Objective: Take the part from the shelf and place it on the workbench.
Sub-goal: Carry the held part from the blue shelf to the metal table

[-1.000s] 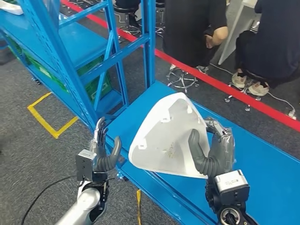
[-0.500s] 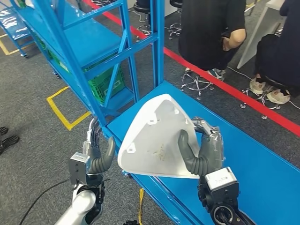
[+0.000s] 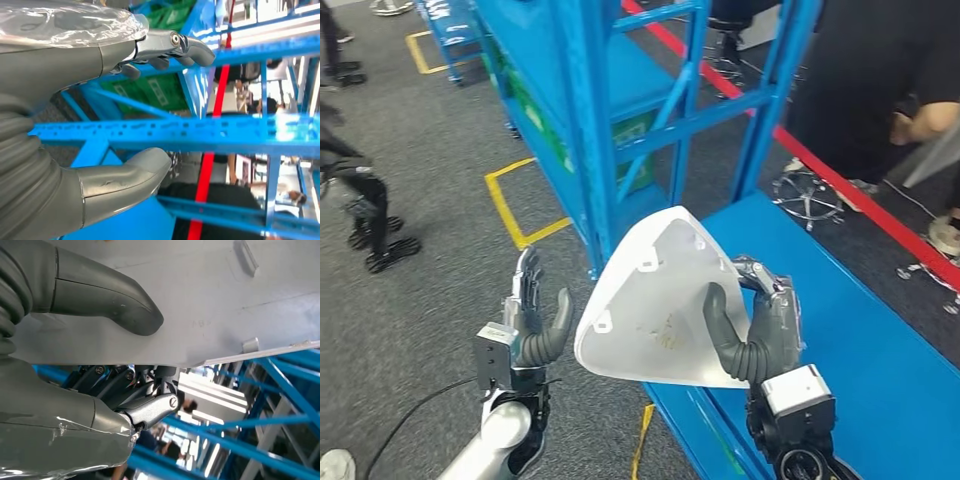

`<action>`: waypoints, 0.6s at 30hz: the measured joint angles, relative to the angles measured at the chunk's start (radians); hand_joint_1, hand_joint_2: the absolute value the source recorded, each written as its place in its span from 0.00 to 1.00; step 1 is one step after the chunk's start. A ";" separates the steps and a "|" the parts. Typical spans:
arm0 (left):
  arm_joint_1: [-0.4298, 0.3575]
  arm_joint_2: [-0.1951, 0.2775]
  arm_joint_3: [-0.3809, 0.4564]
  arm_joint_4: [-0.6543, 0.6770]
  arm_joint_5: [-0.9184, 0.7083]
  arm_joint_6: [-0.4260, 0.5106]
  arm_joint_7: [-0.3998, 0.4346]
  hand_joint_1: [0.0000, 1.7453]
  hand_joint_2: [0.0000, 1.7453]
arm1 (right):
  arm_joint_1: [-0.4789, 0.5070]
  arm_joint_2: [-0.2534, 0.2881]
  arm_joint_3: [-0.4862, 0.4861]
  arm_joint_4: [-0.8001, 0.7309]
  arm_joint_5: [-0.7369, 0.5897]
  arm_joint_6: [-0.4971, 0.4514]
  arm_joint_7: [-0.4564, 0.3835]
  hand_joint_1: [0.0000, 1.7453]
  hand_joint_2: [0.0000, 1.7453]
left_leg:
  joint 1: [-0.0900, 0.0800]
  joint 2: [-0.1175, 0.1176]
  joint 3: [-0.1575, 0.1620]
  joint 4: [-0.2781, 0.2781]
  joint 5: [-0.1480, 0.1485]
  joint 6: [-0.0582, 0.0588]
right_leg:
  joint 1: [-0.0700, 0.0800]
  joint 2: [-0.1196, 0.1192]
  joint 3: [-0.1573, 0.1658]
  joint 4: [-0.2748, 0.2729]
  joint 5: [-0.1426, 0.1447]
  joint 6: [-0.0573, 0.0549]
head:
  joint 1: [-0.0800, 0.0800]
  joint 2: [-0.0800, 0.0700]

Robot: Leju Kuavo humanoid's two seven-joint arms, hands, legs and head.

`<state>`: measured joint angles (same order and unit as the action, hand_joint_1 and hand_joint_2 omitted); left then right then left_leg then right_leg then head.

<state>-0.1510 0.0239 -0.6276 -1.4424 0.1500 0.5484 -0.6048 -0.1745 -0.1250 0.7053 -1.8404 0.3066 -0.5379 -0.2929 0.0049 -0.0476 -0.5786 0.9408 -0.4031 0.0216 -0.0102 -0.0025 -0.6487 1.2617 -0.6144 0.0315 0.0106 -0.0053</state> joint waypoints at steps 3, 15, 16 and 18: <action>0.001 -0.003 -0.005 0.000 -0.001 0.005 -0.008 0.00 1.00 | 0.004 -0.004 0.006 -0.005 -0.001 -0.002 0.007 1.00 1.00 | 0.000 -0.046 0.010 0.001 -0.004 -0.004 | -0.002 0.034 0.066 -0.176 0.116 -0.009 | 0.012 0.000; -0.002 -0.007 -0.026 -0.003 0.016 0.020 -0.031 0.00 1.00 | 0.003 -0.029 0.021 -0.031 -0.029 -0.020 0.055 1.00 1.00 | 0.007 0.038 -0.171 0.305 -0.121 -0.054 | -0.004 -0.034 0.144 -0.330 0.155 -0.046 | -0.023 0.000; -0.002 -0.006 -0.027 -0.003 0.021 0.022 -0.035 0.00 1.00 | 0.003 -0.031 0.023 -0.031 -0.033 -0.021 0.057 1.00 1.00 | 0.009 0.043 -0.163 0.285 -0.101 -0.055 | -0.004 -0.048 0.145 -0.330 0.153 -0.044 | -0.027 0.000; -0.003 -0.006 -0.028 -0.003 0.027 0.026 -0.041 0.00 1.00 | -0.001 -0.033 0.029 -0.031 -0.041 -0.022 0.056 1.00 1.00 | 0.011 0.078 -0.091 0.150 -0.035 -0.054 | -0.003 -0.074 0.151 -0.329 0.147 -0.038 | -0.034 0.000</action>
<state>-0.1544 0.0181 -0.6556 -1.4450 0.1775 0.5746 -0.6457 -0.1755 -0.1582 0.7342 -1.8711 0.2656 -0.5600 -0.2365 0.0156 0.0300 -0.6697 1.0913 -0.4381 -0.0327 -0.0136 -0.0768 -0.4979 0.9326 -0.4677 -0.0064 -0.0238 -0.0053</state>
